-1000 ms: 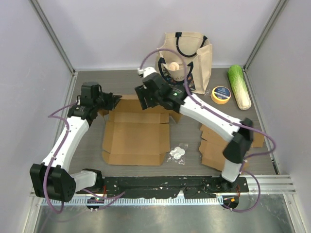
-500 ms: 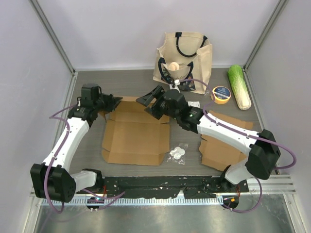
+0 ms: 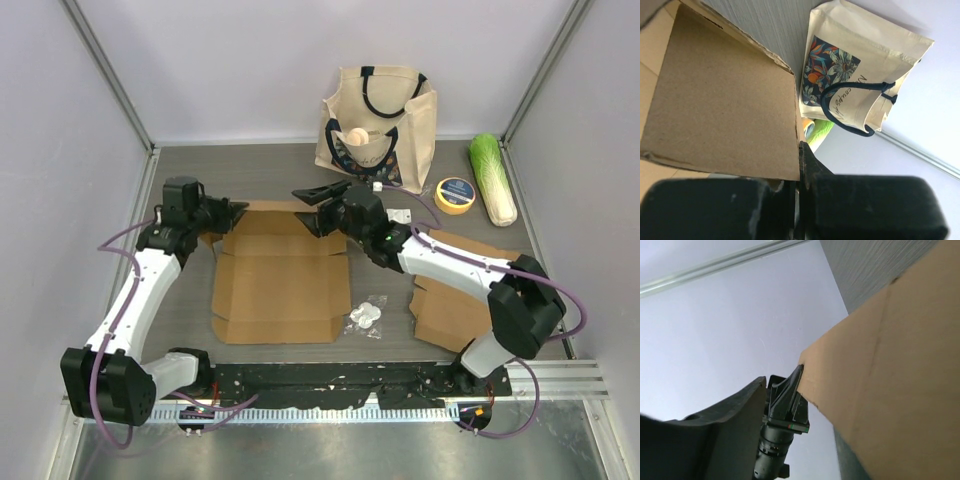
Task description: Fold the paper box
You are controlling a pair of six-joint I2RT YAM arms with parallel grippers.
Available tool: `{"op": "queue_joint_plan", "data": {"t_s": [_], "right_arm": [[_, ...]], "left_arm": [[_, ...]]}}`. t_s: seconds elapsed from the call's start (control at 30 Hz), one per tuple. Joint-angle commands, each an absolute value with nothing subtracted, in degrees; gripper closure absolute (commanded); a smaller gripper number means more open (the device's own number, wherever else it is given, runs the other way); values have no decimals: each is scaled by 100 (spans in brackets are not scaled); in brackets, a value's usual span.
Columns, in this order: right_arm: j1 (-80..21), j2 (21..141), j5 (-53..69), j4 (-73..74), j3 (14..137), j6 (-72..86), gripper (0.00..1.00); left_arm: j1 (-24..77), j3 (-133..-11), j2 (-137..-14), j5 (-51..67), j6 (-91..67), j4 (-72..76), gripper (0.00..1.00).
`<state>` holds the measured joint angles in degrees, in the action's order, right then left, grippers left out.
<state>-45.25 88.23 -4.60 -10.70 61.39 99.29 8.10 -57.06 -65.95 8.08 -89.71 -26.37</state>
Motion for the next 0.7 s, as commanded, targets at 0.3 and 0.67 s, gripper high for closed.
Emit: {"op": "queue_joint_plan", "data": {"t_s": [0.3, 0.67], "right_arm": [[-4412, 9194, -448, -1494, 6329, 10520, 80], [-4192, 9211, -334, -1547, 6302, 10538, 89]], "left_arm": [[738, -5616, -6381, 1151, -7624, -2049, 77], [650, -5967, -5001, -163, -4246, -3127, 48]]}}
